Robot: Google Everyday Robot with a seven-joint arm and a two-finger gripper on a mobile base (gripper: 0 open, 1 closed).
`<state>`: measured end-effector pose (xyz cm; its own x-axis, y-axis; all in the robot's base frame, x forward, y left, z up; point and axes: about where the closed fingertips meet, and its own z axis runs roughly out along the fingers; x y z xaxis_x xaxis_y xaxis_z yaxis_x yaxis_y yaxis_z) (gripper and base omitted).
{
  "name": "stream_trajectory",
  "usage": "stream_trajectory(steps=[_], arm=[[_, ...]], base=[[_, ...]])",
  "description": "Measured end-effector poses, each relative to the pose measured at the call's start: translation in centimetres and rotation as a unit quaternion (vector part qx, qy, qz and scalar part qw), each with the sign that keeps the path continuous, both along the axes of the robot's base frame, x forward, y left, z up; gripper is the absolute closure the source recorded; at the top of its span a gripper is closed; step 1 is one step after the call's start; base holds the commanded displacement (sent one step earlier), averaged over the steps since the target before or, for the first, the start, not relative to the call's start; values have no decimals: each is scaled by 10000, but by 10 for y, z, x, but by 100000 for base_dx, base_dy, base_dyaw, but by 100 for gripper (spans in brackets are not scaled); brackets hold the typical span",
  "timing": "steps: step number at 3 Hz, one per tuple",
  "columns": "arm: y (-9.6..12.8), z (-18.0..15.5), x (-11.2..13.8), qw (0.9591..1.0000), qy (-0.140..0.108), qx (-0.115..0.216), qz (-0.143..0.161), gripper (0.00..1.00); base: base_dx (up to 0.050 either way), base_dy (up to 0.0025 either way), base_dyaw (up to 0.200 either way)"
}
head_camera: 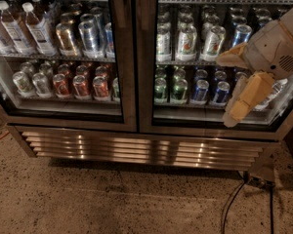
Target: Open left fridge door
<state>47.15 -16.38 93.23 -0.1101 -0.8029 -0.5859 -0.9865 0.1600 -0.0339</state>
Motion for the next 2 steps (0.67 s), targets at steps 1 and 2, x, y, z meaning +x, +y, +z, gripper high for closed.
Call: stream_trajectory(steps=[1,2], arm=[[2,2,-5,9907,-59,1287,-434,0],[-12,22,-17,9818,-136,1750,-726,0]], base=[[0,0,0],[0,0,0]])
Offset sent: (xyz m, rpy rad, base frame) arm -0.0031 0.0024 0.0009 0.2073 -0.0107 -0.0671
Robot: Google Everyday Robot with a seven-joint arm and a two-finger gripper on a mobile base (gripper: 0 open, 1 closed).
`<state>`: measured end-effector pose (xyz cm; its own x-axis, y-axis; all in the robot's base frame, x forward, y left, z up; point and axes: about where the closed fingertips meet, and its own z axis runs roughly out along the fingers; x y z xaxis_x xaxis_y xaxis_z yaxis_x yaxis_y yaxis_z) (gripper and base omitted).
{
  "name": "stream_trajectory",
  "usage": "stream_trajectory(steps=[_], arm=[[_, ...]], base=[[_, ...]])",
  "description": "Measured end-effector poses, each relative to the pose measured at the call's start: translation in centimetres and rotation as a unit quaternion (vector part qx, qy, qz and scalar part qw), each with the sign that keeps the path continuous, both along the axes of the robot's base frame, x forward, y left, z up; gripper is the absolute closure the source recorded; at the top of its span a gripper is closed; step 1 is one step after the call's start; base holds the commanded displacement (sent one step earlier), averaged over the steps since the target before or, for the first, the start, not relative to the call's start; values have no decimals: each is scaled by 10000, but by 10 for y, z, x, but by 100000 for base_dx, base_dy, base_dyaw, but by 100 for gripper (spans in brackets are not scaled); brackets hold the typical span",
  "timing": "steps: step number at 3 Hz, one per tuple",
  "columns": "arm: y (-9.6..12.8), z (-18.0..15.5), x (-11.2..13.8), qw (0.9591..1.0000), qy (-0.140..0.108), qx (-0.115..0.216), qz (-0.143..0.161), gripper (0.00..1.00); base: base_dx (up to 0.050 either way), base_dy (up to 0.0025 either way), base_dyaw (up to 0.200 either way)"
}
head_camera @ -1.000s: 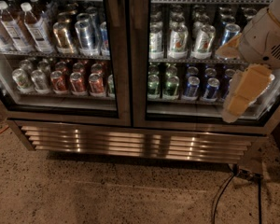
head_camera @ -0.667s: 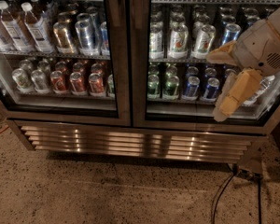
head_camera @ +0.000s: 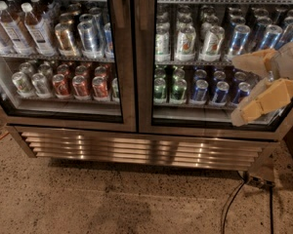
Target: Open left fridge door
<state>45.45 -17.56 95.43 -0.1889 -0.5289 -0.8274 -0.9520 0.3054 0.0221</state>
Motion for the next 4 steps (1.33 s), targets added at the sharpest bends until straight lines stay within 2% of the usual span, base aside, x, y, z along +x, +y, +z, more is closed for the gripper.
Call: stream_trajectory(steps=[1,2,3,4], arm=[[0,0,0,10000,0,1,1,0],[5,4,-1,9972,-45,669,330,0],[3,13,-9,9713,-367,2120,1013,0],[9,26,-8,9574,-379,2630,1127,0]], base=[[0,0,0],[0,0,0],[0,0,0],[0,0,0]])
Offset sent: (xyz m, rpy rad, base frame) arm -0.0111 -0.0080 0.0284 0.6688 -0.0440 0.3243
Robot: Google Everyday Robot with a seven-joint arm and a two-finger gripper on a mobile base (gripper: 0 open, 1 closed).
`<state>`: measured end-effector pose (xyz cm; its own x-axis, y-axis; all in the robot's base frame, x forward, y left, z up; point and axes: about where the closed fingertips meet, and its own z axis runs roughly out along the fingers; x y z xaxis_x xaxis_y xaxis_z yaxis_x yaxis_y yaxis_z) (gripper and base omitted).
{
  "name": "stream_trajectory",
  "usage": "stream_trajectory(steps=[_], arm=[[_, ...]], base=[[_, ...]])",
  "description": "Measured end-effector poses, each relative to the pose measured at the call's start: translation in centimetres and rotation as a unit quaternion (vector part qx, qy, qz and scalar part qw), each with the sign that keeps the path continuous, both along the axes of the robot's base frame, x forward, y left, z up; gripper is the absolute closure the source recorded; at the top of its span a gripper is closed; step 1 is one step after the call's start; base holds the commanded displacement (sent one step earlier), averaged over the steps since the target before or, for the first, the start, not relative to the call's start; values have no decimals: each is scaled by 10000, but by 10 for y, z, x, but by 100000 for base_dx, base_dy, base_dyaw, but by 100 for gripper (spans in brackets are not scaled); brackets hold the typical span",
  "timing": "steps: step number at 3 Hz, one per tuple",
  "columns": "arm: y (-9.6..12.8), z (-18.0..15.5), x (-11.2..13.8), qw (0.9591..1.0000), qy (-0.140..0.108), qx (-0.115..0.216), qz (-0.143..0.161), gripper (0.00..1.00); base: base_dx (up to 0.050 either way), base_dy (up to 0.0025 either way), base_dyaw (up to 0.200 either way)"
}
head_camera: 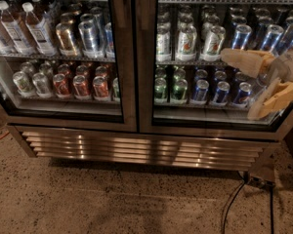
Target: Open left fridge door
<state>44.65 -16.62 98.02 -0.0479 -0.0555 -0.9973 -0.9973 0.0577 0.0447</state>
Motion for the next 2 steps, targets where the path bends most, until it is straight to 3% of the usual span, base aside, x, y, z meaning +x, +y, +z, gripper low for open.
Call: stream_trajectory(steps=[1,2], arm=[[0,-1,2,9997,9,59,-237,0],[7,7,0,9968,-362,188,-692,0]], base=[[0,0,0],[0,0,0]])
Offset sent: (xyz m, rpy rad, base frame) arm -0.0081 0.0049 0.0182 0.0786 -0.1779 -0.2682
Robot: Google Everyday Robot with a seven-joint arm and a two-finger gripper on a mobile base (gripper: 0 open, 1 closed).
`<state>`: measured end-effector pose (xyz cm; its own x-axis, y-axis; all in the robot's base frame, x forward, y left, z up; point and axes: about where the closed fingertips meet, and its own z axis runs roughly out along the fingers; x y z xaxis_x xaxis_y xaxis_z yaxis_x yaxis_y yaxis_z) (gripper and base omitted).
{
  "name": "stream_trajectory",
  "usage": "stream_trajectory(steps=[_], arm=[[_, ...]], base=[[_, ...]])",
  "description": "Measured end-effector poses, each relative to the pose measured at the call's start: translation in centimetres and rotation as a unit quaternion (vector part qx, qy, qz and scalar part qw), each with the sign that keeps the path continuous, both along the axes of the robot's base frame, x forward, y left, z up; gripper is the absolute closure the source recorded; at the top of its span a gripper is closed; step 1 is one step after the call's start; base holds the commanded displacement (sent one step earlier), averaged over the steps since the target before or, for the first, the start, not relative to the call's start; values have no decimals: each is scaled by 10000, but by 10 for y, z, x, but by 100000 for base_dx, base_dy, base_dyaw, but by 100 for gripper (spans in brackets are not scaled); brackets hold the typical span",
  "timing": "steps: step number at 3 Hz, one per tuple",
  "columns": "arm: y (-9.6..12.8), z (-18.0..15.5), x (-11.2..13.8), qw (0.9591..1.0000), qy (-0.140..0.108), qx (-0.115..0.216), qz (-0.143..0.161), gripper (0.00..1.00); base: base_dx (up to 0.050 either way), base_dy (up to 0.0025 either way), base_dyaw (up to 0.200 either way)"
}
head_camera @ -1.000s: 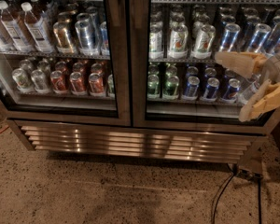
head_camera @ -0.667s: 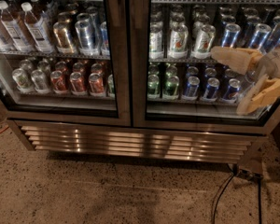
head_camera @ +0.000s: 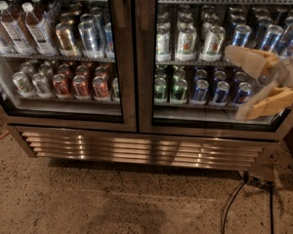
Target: Open left fridge door
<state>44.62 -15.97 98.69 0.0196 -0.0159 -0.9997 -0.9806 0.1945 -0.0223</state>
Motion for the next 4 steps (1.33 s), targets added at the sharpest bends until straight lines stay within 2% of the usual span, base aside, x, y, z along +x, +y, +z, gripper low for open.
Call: stream_trajectory(steps=[1,2,3,4], arm=[[0,0,0,10000,-2,-1,1,0],[15,28,2,9998,-210,-4,-21,0],[37,70,-8,9982,-590,-80,-10,0],[43,71,-9,9982,-581,-110,47,0]], base=[[0,0,0],[0,0,0],[0,0,0],[0,0,0]])
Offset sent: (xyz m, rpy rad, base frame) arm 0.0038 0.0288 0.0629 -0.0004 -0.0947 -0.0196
